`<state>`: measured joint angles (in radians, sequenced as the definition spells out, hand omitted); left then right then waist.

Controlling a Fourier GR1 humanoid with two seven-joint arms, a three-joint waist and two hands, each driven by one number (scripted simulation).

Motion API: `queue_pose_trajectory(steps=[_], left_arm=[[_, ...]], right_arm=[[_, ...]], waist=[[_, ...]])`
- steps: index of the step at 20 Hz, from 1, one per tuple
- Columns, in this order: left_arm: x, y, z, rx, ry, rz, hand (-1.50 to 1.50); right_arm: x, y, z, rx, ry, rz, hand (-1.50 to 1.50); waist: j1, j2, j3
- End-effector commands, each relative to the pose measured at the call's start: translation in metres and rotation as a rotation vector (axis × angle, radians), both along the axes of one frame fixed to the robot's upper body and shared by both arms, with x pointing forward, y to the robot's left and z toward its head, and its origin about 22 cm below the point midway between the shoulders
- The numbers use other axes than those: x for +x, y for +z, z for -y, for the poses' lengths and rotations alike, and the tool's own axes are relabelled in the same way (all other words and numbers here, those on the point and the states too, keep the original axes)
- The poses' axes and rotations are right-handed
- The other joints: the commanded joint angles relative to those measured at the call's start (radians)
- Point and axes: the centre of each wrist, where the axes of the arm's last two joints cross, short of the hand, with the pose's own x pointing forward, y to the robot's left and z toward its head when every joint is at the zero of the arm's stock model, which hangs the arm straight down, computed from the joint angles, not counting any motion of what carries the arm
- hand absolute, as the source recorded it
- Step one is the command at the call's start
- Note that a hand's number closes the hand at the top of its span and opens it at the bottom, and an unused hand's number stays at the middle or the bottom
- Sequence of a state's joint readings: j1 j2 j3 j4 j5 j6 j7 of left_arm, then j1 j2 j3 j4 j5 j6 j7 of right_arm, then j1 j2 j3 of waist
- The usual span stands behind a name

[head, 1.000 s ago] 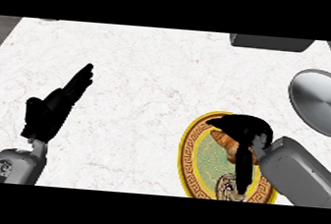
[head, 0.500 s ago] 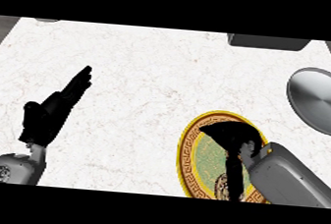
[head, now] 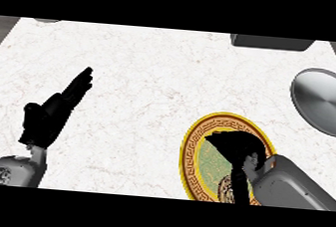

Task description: Pick the cupcake from the plate and place it in the pan

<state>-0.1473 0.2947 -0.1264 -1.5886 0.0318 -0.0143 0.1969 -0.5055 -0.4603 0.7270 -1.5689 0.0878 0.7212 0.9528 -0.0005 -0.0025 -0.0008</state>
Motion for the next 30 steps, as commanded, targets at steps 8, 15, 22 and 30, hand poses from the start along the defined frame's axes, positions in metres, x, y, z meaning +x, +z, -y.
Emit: queue_pose_trajectory(steps=[8, 15, 22, 30], left_arm=[[0.006, 0.013, 0.011, 0.009, -0.012, -0.017, 0.0], [-0.007, 0.009, 0.008, -0.002, 0.011, 0.021, 0.0], [0.008, -0.004, 0.006, 0.0, 0.006, -0.001, 0.0], [0.003, -0.021, -0.006, -0.003, 0.002, 0.002, 0.0]], right_arm=[[-0.014, -0.042, 0.0, -0.122, -0.012, -0.003, -1.5], [-0.03, -0.056, -0.009, -0.077, 0.104, -0.105, 1.5], [-0.022, -0.037, -0.004, -0.065, 0.102, -0.063, 1.5], [-0.029, 0.001, 0.005, 0.058, 0.089, 0.179, 1.5]], waist=[[0.002, 0.002, 0.001], [0.007, 0.002, 0.001], [-0.004, 0.003, 0.0], [-0.004, 0.002, 0.001]])
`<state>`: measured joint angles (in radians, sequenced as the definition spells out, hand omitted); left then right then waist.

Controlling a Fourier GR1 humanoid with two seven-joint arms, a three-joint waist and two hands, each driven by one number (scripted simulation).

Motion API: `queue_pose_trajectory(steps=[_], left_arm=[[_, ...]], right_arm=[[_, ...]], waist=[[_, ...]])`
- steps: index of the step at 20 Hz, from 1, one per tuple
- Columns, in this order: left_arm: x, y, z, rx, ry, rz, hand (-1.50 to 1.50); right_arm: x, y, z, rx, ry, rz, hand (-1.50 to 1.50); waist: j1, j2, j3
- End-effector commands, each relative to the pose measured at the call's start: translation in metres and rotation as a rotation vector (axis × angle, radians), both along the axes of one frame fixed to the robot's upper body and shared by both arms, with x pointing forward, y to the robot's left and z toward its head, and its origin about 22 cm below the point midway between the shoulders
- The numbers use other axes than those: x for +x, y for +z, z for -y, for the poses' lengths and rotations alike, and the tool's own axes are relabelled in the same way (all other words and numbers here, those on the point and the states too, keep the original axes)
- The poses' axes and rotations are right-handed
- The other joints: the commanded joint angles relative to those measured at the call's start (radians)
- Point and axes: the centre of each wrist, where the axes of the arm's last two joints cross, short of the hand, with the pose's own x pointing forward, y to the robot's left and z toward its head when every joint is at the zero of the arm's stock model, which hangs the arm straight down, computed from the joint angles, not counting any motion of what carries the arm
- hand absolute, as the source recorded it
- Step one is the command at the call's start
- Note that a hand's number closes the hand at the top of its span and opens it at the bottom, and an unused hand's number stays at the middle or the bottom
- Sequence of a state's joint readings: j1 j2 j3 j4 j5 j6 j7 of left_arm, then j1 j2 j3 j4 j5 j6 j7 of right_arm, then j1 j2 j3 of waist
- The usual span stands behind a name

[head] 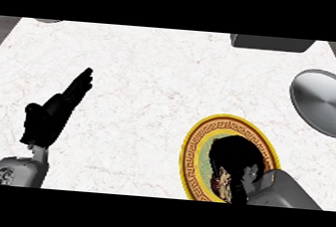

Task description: Pick the cupcake from the plate and place it in the pan

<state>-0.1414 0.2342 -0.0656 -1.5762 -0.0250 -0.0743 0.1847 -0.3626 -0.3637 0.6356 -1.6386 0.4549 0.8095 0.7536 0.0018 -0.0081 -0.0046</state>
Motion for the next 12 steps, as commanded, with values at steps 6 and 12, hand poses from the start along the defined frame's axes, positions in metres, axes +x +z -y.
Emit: queue_pose_trajectory(steps=[6, 12], left_arm=[[-0.011, -0.003, -0.015, 0.005, 0.094, -0.024, 0.0], [-0.007, 0.006, -0.011, 0.003, 0.083, 0.0, 0.0]], right_arm=[[-0.047, 0.08, 0.051, 0.334, -0.098, 0.558, 1.5], [-0.089, 0.118, 0.081, 0.482, -0.095, 0.941, 1.5]], waist=[[-0.091, -0.028, 0.012], [-0.09, -0.012, 0.011]])
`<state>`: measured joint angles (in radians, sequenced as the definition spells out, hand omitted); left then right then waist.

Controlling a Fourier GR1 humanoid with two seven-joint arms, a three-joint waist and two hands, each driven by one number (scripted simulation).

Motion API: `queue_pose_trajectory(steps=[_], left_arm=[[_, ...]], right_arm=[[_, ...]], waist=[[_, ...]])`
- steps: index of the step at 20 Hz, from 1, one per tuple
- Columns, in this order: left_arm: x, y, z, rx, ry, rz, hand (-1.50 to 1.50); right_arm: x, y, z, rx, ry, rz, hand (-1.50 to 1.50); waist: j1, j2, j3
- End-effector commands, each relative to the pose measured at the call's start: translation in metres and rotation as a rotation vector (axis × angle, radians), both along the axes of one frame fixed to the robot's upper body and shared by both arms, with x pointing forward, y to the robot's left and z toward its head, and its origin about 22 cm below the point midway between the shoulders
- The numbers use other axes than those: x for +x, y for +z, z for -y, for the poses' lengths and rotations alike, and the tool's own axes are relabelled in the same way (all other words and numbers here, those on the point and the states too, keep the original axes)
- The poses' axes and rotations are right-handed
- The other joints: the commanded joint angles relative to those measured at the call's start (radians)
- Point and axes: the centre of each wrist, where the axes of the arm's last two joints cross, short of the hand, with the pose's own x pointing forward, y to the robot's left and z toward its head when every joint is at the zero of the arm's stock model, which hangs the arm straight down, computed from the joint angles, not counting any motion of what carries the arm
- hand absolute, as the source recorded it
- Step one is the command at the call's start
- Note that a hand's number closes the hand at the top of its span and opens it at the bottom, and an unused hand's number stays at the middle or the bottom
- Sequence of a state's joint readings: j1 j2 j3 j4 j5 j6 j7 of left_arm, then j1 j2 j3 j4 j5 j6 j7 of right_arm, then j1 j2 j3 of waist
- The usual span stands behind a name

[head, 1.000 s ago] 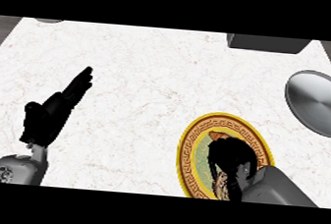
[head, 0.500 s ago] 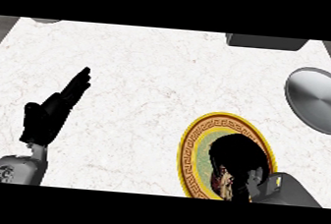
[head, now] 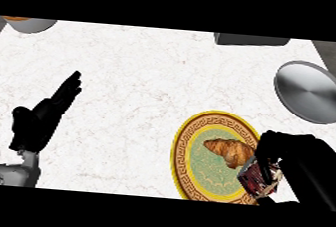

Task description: Pick the cupcake from the plate and place it in the pan

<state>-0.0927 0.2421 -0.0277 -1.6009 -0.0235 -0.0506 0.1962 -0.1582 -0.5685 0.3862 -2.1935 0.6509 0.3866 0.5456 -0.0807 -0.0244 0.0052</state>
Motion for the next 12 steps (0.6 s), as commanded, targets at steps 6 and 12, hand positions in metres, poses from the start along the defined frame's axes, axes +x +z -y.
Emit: queue_pose_trajectory(steps=[6, 12], left_arm=[[-0.005, 0.003, 0.001, 0.005, -0.042, 0.006, 0.0], [0.003, 0.01, 0.01, -0.009, -0.072, 0.026, 0.0]], right_arm=[[-0.049, -0.001, 0.065, 0.185, -0.145, 0.294, 1.5], [-0.024, -0.034, 0.121, 0.377, -0.262, 0.299, 1.5]], waist=[[0.04, 0.018, -0.002], [0.07, 0.025, -0.004]])
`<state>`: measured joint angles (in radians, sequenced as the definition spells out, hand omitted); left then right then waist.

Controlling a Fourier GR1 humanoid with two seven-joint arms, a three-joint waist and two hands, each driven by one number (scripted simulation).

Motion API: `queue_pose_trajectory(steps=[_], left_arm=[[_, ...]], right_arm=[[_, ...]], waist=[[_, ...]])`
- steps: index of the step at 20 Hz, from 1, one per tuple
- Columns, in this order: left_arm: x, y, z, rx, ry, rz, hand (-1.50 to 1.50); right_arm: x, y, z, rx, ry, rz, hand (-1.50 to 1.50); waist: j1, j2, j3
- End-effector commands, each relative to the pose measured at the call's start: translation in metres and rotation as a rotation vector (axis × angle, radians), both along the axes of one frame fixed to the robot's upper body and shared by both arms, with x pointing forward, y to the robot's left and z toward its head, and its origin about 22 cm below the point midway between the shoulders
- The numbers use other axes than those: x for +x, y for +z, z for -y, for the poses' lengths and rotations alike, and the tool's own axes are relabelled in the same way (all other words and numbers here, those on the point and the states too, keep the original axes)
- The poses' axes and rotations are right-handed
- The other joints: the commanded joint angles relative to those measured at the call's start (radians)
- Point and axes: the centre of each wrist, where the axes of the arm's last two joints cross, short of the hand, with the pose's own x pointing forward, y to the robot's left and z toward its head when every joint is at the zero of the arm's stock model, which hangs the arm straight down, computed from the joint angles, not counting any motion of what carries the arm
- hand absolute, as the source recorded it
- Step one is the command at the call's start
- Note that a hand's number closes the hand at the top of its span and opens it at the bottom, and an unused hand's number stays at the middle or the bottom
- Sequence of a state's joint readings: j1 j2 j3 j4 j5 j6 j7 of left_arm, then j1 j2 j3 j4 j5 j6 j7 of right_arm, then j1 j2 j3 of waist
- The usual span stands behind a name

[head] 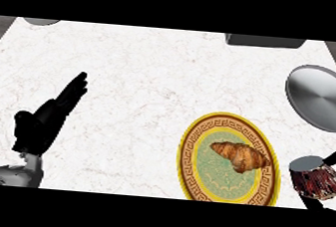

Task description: Pick the cupcake from the plate and place it in the pan

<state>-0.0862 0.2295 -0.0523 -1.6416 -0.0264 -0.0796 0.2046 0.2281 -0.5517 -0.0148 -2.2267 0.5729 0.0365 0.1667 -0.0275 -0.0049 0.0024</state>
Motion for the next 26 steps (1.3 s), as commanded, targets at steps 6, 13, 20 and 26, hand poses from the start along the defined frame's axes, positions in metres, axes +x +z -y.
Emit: queue_pose_trajectory(steps=[6, 13, 20, 26], left_arm=[[0.014, 0.003, 0.001, 0.008, -0.026, 0.009, 0.0], [0.017, 0.02, -0.014, -0.013, -0.044, 0.004, 0.0], [0.023, 0.014, 0.005, -0.002, -0.058, 0.011, 0.0], [0.022, 0.01, 0.009, 0.006, -0.039, 0.021, 0.0]], right_arm=[[0.044, -0.029, 0.077, 0.189, -0.066, 0.056, 1.5], [0.113, -0.052, 0.114, 0.104, -0.194, 0.099, 1.5], [0.158, -0.074, 0.153, 0.098, -0.213, 0.117, 1.5], [0.172, -0.101, 0.164, 0.093, -0.189, 0.132, 1.5]], waist=[[0.028, 0.006, -0.002], [0.047, 0.01, -0.002], [0.058, 0.015, 0.0], [0.055, 0.015, 0.0]])
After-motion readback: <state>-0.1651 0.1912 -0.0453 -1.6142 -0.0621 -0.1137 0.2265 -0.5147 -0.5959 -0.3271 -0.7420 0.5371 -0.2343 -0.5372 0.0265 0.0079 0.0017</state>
